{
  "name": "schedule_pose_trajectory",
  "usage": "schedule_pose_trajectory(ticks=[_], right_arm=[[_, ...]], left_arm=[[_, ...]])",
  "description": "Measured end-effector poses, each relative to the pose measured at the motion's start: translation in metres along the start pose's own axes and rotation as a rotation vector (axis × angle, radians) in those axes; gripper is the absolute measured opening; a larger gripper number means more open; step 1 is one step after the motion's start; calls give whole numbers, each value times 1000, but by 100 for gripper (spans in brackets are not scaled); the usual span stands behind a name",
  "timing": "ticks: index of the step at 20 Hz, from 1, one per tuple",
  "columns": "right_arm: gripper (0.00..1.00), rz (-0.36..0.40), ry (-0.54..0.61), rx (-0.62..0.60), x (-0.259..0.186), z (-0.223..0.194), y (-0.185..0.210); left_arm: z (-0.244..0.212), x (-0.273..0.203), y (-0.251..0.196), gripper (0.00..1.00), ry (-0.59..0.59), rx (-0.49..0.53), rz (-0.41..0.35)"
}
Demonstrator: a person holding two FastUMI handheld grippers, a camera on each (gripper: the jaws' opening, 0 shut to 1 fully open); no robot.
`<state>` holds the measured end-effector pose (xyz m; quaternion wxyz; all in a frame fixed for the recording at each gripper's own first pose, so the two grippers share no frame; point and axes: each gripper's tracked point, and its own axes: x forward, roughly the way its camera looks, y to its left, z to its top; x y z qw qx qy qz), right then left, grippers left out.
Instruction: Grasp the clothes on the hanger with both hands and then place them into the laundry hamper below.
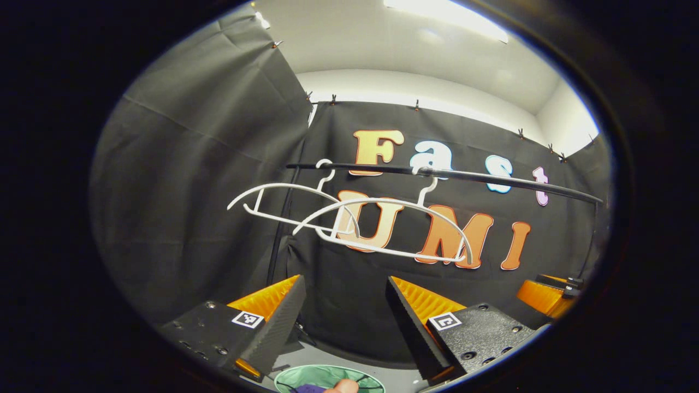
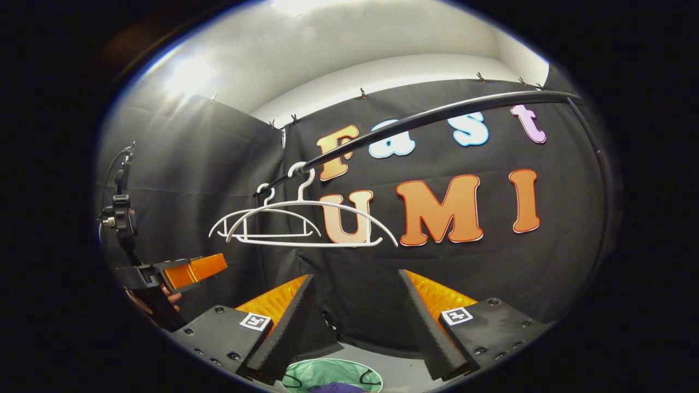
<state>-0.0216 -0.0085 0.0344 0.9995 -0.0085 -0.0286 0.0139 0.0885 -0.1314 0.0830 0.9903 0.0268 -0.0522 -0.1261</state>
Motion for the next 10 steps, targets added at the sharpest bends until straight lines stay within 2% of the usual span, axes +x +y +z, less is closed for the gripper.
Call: schedule_pose_trajectory(ticks=[1, 2, 3, 5, 6, 10], right_arm=[[89, 2, -4, 7, 1, 2, -2], [89, 0, -9, 6, 0, 3, -4], [89, -4, -13, 1, 1, 4, -5], [89, -7, -15, -2, 3, 4, -6], [89, -7, -16, 1, 4, 4, -6], [89, -11, -8, 10, 4, 1, -7]], left_arm=[[2, -1, -2, 91, -5, 6, -2], [3, -1, -4, 95, -7, 8, -5], [3, 1, -5, 91, -7, 7, -7], [0, 5, -5, 95, 0, 2, -6], [1, 5, -5, 91, 1, 2, -5], [-1, 8, -7, 91, 8, 3, -10]])
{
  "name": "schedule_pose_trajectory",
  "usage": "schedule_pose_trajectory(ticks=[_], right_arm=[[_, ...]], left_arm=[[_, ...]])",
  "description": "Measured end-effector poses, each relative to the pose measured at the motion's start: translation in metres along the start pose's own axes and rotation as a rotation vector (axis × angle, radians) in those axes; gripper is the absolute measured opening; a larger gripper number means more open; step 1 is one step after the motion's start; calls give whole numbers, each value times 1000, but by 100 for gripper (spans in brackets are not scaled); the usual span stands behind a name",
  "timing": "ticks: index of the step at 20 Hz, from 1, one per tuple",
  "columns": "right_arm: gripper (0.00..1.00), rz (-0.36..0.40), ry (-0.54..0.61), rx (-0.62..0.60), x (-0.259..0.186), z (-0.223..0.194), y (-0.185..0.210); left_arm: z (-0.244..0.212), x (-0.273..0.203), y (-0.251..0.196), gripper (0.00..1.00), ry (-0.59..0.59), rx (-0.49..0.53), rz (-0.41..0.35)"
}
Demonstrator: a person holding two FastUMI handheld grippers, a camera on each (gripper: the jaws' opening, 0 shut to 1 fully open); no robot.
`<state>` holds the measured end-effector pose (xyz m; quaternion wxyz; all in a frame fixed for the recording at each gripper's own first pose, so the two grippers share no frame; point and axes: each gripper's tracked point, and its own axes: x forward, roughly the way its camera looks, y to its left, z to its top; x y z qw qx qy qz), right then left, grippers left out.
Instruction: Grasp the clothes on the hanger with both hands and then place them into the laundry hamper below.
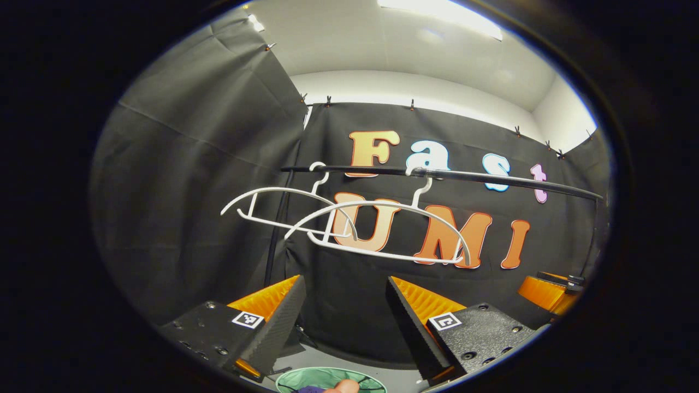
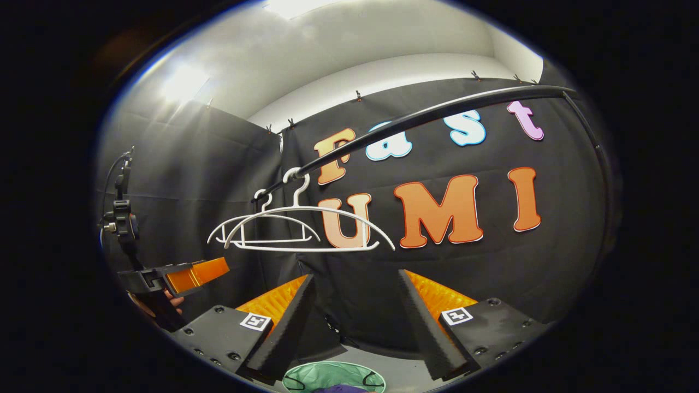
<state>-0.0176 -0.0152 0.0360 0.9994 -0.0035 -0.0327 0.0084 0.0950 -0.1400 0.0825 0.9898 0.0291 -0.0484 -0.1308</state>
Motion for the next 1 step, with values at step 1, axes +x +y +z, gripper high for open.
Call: schedule_pose_trajectory(ticks=[1], right_arm=[[89, -2, 2, 0, 0, 0, -1]], left_arm=[[-1, 1, 1, 91, 1, 2, 0]])
